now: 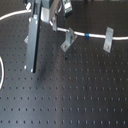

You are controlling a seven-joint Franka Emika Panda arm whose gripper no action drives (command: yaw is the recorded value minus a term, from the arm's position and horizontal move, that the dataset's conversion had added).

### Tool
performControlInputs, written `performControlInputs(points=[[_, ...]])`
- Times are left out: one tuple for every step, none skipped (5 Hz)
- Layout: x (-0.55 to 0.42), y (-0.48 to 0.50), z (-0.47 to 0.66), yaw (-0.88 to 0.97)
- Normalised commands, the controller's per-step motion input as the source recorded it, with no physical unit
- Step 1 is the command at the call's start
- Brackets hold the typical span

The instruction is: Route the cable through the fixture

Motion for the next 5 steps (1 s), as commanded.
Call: performControlInputs(points=[[0.048,-0.315,-0.22,0.07],[-0.042,-0.412,-0.29,0.13],[0.075,-0.218,-0.37,0.33],[0.302,-0.146,-0.31,0.37],[0.383,-0.191,-0.12,0.35]])
